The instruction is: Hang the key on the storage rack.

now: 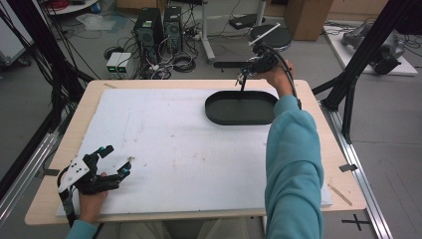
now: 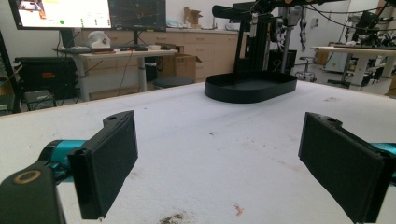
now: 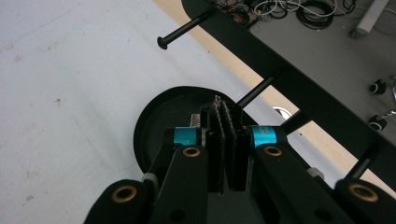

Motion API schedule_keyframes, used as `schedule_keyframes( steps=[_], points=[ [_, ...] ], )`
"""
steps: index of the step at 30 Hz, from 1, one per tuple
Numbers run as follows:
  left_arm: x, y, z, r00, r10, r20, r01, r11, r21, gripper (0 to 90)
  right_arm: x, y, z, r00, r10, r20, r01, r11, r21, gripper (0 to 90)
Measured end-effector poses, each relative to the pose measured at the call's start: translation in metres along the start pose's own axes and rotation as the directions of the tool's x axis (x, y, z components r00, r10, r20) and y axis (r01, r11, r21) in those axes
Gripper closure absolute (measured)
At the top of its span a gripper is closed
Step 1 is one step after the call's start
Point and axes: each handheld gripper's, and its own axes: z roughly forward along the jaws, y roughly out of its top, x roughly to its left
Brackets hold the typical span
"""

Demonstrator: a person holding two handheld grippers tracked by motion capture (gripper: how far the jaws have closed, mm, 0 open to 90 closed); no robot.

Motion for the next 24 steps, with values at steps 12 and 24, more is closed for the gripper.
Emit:
schedule_keyframes(
  steps=[12, 24],
  points=[
    [-0.0004, -0.0001, 0.0002, 1.0, -0.003, 0.0, 0.003, 1.0, -0.002, 12.1, -0.0023, -0.0009, 0.0008, 0.9999, 0.004, 0.015, -0.004, 1.0, -0.003, 88.7],
    [-0.0003, 0.0, 0.0, 1.0, -0.002, -0.001, 0.002, 1.0, 0.001, 12.1, -0.0026, -0.0003, 0.0023, 0.9997, 0.01, 0.023, -0.009, 1.0, -0.009, 88.6]
  ],
)
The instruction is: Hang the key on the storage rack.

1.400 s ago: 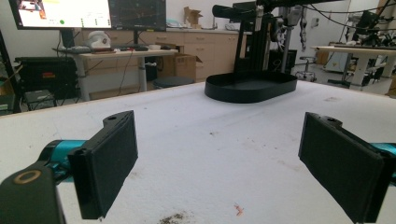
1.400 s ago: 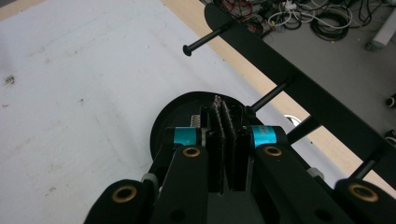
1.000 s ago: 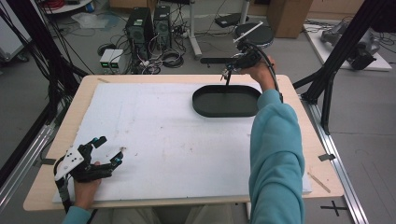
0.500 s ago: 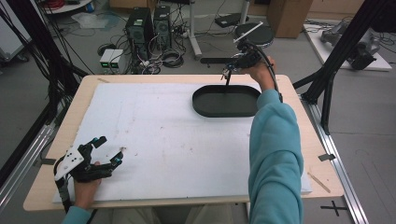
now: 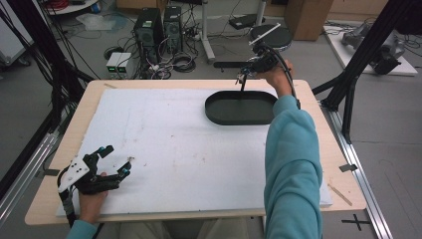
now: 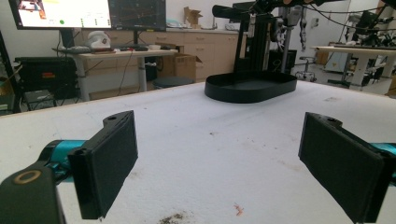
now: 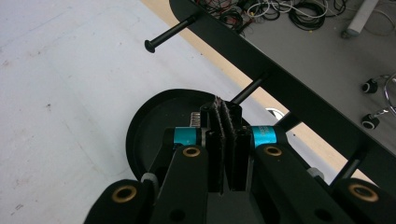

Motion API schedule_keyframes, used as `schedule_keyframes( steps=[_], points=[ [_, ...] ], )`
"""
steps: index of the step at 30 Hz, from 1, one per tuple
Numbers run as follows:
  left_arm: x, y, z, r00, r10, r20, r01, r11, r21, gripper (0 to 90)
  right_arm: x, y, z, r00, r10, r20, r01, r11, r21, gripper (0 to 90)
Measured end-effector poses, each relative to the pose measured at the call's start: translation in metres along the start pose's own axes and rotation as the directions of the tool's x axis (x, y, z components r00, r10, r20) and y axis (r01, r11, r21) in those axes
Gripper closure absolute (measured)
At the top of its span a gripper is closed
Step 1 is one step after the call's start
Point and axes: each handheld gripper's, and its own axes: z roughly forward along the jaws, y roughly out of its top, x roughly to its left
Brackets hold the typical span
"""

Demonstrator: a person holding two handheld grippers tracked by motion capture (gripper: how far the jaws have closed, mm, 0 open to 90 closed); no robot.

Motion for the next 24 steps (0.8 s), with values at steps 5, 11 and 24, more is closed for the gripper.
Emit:
schedule_keyframes(
  steps=[5, 11, 24],
  points=[
    [-0.0001, 0.0, 0.0001, 1.0, -0.002, 0.0, 0.002, 1.0, -0.002, 12.1, -0.0017, -0.0005, -0.0008, 1.0, 0.005, 0.002, -0.005, 1.0, -0.002, 88.7],
    [0.0002, 0.0, 0.0001, 1.0, 0.001, 0.0, -0.001, 1.0, 0.0, 12.1, -0.0036, -0.0013, -0.0009, 1.0, 0.003, 0.003, -0.003, 1.0, -0.004, 88.6],
    [0.0002, 0.0, 0.0003, 1.0, 0.001, 0.001, -0.001, 1.0, -0.001, 12.1, -0.0049, -0.0013, -0.0002, 0.9999, 0.006, 0.01, -0.006, 1.0, -0.01, 88.6]
  ],
)
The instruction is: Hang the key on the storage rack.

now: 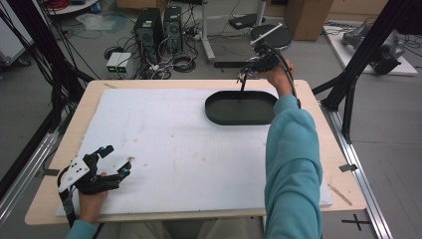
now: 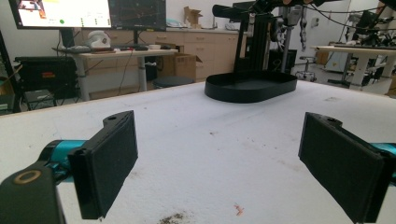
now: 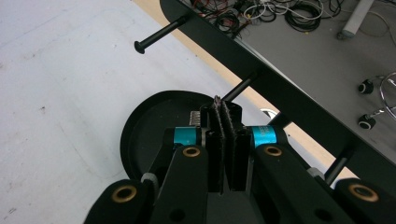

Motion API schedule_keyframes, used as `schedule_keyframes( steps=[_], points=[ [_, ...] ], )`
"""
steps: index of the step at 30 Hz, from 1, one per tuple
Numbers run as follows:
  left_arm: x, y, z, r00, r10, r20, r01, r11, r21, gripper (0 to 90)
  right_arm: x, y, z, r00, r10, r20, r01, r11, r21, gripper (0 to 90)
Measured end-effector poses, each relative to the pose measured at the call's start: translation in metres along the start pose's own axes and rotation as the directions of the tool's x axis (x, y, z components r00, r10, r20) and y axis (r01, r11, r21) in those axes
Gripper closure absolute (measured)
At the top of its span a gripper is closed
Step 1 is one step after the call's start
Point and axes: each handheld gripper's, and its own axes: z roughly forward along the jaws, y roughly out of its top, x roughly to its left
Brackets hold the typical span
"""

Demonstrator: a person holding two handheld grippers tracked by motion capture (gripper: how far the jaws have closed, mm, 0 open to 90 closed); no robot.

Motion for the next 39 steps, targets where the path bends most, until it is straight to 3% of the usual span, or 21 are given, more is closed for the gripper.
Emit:
schedule_keyframes(
  steps=[18, 26, 28, 29, 30, 32, 34, 35, 36, 38, 39],
  points=[
    [0.0, 0.0, 0.0, 1.0, 0.002, 0.002, -0.002, 1.0, 0.006, 12.1, -0.004, 0.001, 0.008, 0.9983, -0.023, 0.053, 0.024, 1.0, -0.019, 87.3],
    [0.0, 0.0, 0.0, 1.0, -0.004, 0.002, 0.004, 1.0, 0.003, 12.1, -0.008, -0.002, 0.001, 0.9979, -0.002, 0.065, 0.006, 0.999, -0.047, 85.7],
    [0.0, 0.0, 0.0, 1.0, -0.003, 0.001, 0.003, 1.0, 0.003, 12.1, -0.007, -0.004, -0.003, 0.9982, 0.026, 0.054, -0.022, 0.997, -0.076, 78.2],
    [0.0, 0.0, 0.0, 1.0, -0.003, 0.001, 0.003, 1.0, 0.006, 12.1, -0.006, -0.005, -0.004, 0.9977, 0.036, 0.057, -0.031, 0.995, -0.091, 69.9],
    [0.0, 0.0, 0.0, 1.0, -0.002, 0.0, 0.002, 1.0, 0.005, 12.1, -0.006, -0.005, -0.004, 0.9977, 0.036, 0.057, -0.031, 0.995, -0.091, 69.9],
    [0.0, 0.0, 0.0, 1.0, -0.002, 0.0, 0.002, 1.0, 0.004, 12.1, -0.004, -0.009, -0.007, 0.9957, 0.058, 0.073, -0.049, 0.992, -0.12, 48.8],
    [0.0, 0.0, 0.0, 1.0, -0.001, -0.001, 0.001, 1.0, 0.002, 12.1, -0.003, -0.011, -0.009, 0.9955, 0.074, 0.059, -0.066, 0.99, -0.125, 25.1],
    [0.0, 0.0, 0.0, 1.0, 0.0, -0.001, 0.0, 1.0, 0.003, 12.1, 0.004, -0.013, -0.013, 0.9933, 0.087, 0.076, -0.077, 0.989, -0.126, 4.1],
    [0.0, 0.0, 0.0, 1.0, -0.001, 0.0, 0.001, 1.0, 0.002, 12.1, 0.009, -0.014, -0.017, 0.9921, 0.085, 0.092, -0.071, 0.987, -0.146, 0.5],
    [0.0, 0.0, 0.0, 1.0, -0.002, 0.001, 0.002, 1.0, 0.0, 12.1, 0.014, -0.016, -0.022, 0.9948, 0.067, 0.077, -0.053, 0.983, -0.174, 0.5],
    [-0.001, 0.0, 0.0, 1.0, -0.001, -0.001, 0.001, 1.0, -0.002, 12.1, 0.022, -0.021, -0.032, 0.9977, 0.062, 0.028, -0.052, 0.966, -0.254, 0.5]
  ],
)
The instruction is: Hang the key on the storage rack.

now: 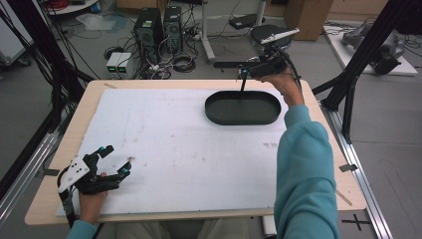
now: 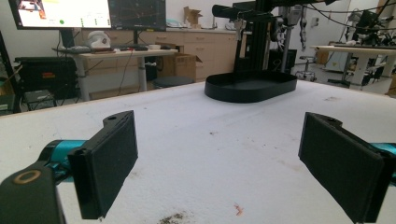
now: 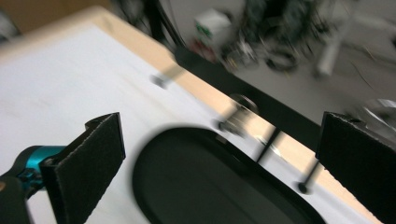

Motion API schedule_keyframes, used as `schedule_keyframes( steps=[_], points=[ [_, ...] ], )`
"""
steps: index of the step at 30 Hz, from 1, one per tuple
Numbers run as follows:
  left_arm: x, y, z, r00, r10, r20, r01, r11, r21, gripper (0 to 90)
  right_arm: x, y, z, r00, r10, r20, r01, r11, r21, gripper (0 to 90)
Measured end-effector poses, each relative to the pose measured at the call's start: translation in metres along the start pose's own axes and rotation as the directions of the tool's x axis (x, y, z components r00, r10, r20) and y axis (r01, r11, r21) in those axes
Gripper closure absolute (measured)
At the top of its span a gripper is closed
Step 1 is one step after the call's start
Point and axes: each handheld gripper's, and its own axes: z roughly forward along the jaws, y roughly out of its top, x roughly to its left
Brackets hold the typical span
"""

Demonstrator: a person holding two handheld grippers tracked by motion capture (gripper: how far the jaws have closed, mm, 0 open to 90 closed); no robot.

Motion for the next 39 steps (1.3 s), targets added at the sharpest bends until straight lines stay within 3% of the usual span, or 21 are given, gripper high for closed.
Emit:
schedule_keyframes(
  steps=[2, 4, 8, 12, 15, 16, 21, 23, 24, 26, 29, 34, 39],
  points=[
    [0.0, 0.0, 0.0, 1.0, 0.001, 0.001, -0.001, 1.0, -0.002, 12.1, 0.003, -0.001, -0.005, 0.9999, 0.009, -0.014, -0.009, 1.0, -0.019, 0.4],
    [0.0, 0.0, 0.0, 1.0, 0.001, 0.001, -0.001, 1.0, 0.002, 12.1, 0.014, -0.004, -0.017, 0.9994, -0.015, -0.03, 0.014, 1.0, -0.023, 0.4],
    [0.0, 0.0, 0.0, 1.0, 0.008, 0.001, -0.008, 1.0, 0.003, 12.1, 0.032, -0.016, -0.037, 0.9953, -0.069, -0.067, 0.063, 0.994, -0.084, 0.5],
    [0.0, 0.0, 0.0, 1.0, 0.004, 0.0, -0.004, 1.0, 0.0, 12.1, 0.051, -0.045, -0.052, 0.9886, -0.108, -0.105, 0.088, 0.979, -0.182, 0.5],
    [0.0, 0.0, 0.0, 0.9999, 0.012, 0.002, -0.012, 0.9999, 0.002, 12.1, 0.06, -0.08, -0.061, 0.9893, -0.091, -0.114, 0.056, 0.959, -0.276, 0.5],
    [0.0, 0.0, 0.0, 0.9999, 0.011, 0.002, -0.011, 0.9999, 0.003, 12.1, 0.061, -0.091, -0.063, 0.9904, -0.086, -0.108, 0.051, 0.954, -0.295, 0.5],
    [0.0, 0.0, 0.0, 1.0, 0.008, 0.001, -0.008, 0.9999, 0.008, 12.1, 0.068, -0.142, -0.069, 0.9951, -0.071, -0.069, 0.046, 0.95, -0.31, 0.5],
    [0.0, 0.0, 0.0, 1.0, 0.003, 0.0, -0.003, 1.0, 0.006, 12.1, 0.071, -0.16, -0.071, 0.9949, -0.061, -0.081, 0.032, 0.946, -0.322, 0.5],
    [0.0, 0.0, 0.0, 1.0, 0.004, 0.0, -0.004, 1.0, 0.004, 12.1, 0.072, -0.165, -0.071, 0.995, -0.06, -0.08, 0.032, 0.949, -0.312, 0.5],
    [0.0, 0.0, 0.0, 1.0, 0.009, 0.001, -0.009, 1.0, 0.003, 12.1, 0.077, -0.185, -0.072, 0.9958, -0.07, -0.06, 0.043, 0.929, -0.368, 0.5],
    [0.0, 0.0, 0.0, 0.9999, 0.012, 0.001, -0.012, 0.9999, 0.002, 12.1, 0.081, -0.208, -0.071, 0.9973, -0.052, -0.051, 0.029, 0.923, -0.383, 0.5],
    [0.0, 0.0, 0.0, 0.9999, 0.011, -0.001, -0.011, 0.9999, 0.003, 12.1, 0.082, -0.236, -0.068, 0.9998, -0.021, -0.004, 0.018, 0.92, -0.39, 0.5],
    [0.0, 0.0, 0.0, 1.0, 0.009, 0.0, -0.009, 1.0, 0.003, 12.1, 0.084, -0.255, -0.065, 0.9999, -0.006, 0.014, 0.011, 0.911, -0.413, 0.5]
  ],
)
